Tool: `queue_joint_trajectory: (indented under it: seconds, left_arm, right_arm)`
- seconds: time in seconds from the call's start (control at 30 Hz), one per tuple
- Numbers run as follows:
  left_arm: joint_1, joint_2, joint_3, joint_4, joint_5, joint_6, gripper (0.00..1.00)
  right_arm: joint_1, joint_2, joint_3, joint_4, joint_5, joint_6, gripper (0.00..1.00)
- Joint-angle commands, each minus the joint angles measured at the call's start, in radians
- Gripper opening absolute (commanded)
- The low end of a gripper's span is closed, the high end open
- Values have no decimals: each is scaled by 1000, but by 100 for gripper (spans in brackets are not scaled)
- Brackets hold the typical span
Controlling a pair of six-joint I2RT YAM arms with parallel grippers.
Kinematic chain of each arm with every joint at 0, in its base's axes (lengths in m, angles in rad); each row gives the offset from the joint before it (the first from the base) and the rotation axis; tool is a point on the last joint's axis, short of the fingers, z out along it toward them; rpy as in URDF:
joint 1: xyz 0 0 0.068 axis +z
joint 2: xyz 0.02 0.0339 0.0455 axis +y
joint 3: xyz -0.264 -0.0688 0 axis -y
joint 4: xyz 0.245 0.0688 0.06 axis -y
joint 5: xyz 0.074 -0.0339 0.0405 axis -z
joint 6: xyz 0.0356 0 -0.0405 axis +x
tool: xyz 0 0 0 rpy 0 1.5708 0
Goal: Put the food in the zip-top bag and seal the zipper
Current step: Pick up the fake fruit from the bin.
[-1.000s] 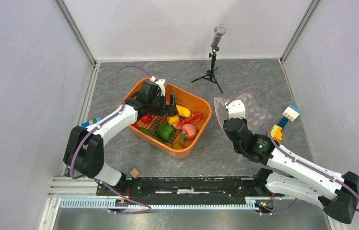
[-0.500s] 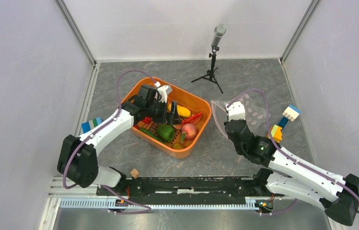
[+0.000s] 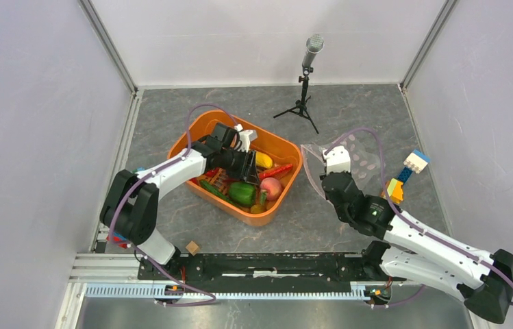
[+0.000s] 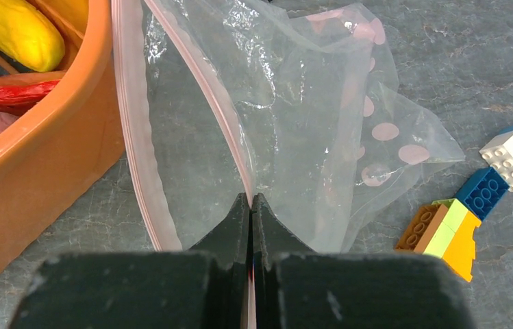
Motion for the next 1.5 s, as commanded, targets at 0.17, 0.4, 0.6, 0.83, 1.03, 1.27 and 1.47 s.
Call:
queue_joint_trajectory:
  seconds: [0.17, 0.4, 0.6, 0.83, 1.03, 1.27, 1.47]
  left_arm:
    - [-25, -36, 8, 45, 55, 34, 18]
    - [-26, -158, -32, 96, 34, 1, 2]
    - [-25, -274, -58, 48, -76, -16, 2]
    - [-26, -426, -3, -119, 27, -23, 2]
    - [-47, -558, 20, -145, 188, -134, 2]
    - [-173, -576, -48, -40, 227, -407, 2]
    - [-278, -528, -84, 24, 79, -553, 2]
  right_arm:
    - [-4, -42, -16, 27, -19, 33, 0]
    - [-3, -70, -50, 29, -59, 78, 0]
    - [-2, -90, -59, 20, -52, 106, 0]
    - [-3, -51, -18, 35, -17, 93, 0]
    - [-3, -77, -25, 96, 14, 122, 0]
    - [-3, -133, -47, 147, 23, 127, 0]
    - [-3, -210, -106, 197, 35, 139, 0]
